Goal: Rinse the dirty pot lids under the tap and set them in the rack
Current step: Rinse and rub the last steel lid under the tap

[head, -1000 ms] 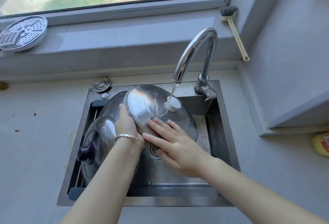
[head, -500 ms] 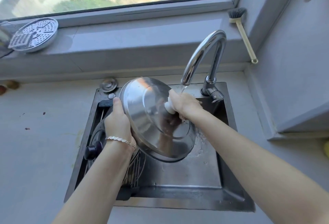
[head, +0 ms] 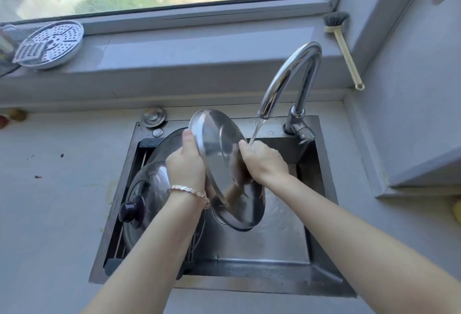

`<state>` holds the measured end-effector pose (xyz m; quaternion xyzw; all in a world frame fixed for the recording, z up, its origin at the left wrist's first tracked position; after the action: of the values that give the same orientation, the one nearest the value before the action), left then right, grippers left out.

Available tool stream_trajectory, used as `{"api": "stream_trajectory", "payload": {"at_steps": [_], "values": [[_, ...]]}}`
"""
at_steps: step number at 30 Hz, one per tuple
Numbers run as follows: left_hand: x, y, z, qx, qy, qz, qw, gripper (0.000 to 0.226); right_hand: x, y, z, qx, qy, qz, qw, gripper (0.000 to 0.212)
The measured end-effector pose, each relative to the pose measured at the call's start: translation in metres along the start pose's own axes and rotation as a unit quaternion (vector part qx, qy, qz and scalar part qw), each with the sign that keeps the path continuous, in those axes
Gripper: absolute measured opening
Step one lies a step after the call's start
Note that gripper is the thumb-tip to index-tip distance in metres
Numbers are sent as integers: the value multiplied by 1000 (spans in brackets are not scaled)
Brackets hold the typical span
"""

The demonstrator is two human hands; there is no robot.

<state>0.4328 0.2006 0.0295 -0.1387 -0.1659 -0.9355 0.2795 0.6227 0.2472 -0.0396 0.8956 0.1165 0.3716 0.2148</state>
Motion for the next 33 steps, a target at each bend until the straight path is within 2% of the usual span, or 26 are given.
{"api": "stream_trajectory", "payload": {"at_steps": [3, 5, 9, 13, 16, 18, 20, 23, 24, 27, 30, 32, 33], "values": [[-35, 7, 18, -67, -84, -89, 990, 56, -30, 5, 36, -80, -95, -149, 981, 59], [-61, 14, 22, -85, -112, -160, 977, 59, -34, 12, 61, -119, -116, -179, 970, 66], [-100, 22, 26, -100, -179, -225, 953, 61, -20, 13, 101, -108, -109, -142, 978, 62], [-119, 21, 32, -89, -179, -246, 948, 60, -5, 10, 124, -114, -127, -108, 979, 52], [-111, 22, 34, -112, -163, -242, 950, 59, 15, 6, 132, -105, -152, -25, 982, 31], [-92, 22, 25, -107, -132, -222, 960, 57, 37, 3, 128, -84, -163, 57, 981, 34], [-71, 21, 8, -70, -87, -198, 974, 55, 53, -3, 120, -73, -203, 105, 971, 41], [-45, 18, -19, 16, -28, -175, 984, 55, 57, -17, 106, -66, -298, 122, 944, 14], [-37, 17, -26, 40, -12, -170, 985, 56, 56, -20, 105, -77, -330, 133, 931, 13], [-23, 16, -41, 77, 2, -167, 983, 52, 50, -25, 100, -104, -372, 145, 911, 25], [-17, 17, -46, 68, 10, -172, 983, 54, 50, -29, 83, -87, -422, 151, 890, 51], [-15, 18, -50, 77, 21, -169, 982, 54, 50, -29, 77, -80, -407, 144, 899, 55], [-14, 20, -52, 87, 26, -169, 981, 52, 48, -27, 75, -79, -364, 127, 919, 56]]}}
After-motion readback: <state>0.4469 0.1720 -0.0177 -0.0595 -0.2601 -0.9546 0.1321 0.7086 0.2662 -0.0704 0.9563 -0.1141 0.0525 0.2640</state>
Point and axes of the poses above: each hand's wrist, its own y-axis away from the middle knuckle, its own x-axis out of the back of the hand, z = x × y, the point moved 9 cm from there along -y, towards the middle knuckle, and after that the axes turned 5 degrees about -z, right-handed, at the moved point
